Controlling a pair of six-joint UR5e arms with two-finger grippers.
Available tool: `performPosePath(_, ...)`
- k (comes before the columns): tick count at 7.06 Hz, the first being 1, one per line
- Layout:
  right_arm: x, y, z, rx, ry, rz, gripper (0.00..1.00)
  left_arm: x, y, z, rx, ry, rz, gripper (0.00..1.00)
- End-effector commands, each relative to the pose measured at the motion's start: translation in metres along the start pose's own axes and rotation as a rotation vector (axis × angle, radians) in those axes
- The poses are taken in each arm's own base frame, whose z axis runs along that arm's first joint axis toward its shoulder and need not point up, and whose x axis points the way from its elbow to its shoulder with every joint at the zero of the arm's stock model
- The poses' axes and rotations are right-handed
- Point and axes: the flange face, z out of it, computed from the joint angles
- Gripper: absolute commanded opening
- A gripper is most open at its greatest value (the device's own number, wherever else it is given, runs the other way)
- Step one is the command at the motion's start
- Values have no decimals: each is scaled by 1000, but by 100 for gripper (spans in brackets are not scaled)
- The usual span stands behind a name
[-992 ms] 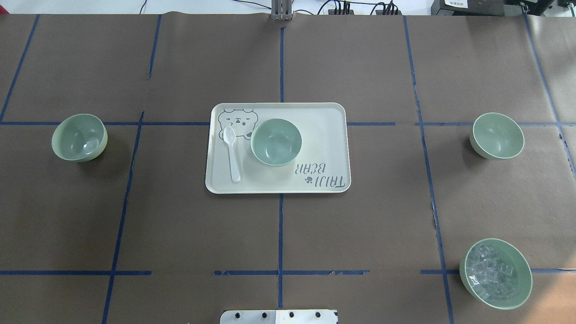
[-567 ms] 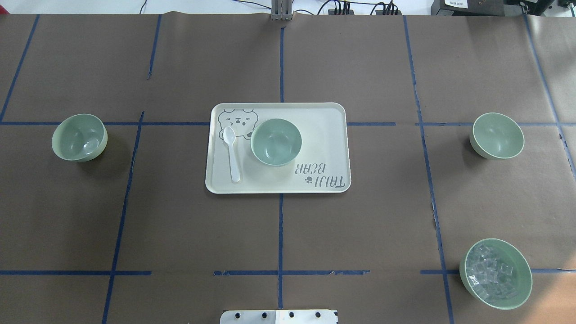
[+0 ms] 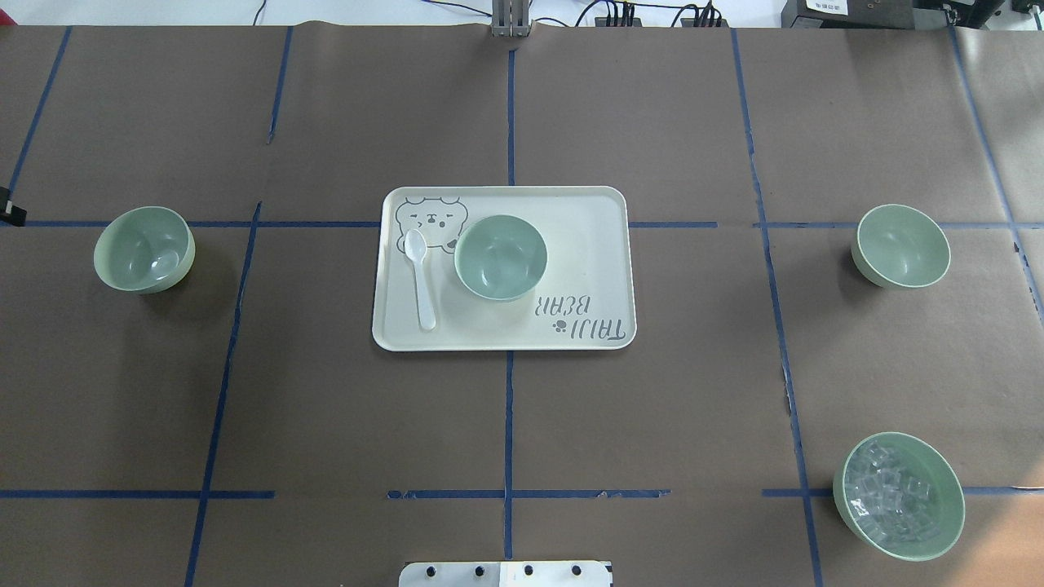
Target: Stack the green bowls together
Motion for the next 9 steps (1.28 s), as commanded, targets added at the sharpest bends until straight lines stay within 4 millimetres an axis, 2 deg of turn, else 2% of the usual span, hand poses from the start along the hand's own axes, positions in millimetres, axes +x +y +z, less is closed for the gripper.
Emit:
performPosePath(1,-4,-6,-4,8,4,-10,100,15,18,55,42,-11,-59,100)
performPosePath(2,-19,-25,-20,41,12,-44,100,14,13,63,41,-12,-60,100)
performPosePath(4,-20,-25,-20,40,7,-43,100,19,0,79,31,-19,-60,100)
performPosePath(5,-17,-22,-17,37,7,-40,100,22,-8,84,50,-36,-59,92)
performPosePath(6,-18,-22,-17,37,4,-43,100,23,-11,86,69,-52,-56,79)
performPosePath(8,-18,-21,-15,31,-5,-36,100,19,-10,90,61,-60,-59,37)
performPosePath(9,-19,-21,-16,33,-6,-35,100,18,-10,91,61,-60,-57,23)
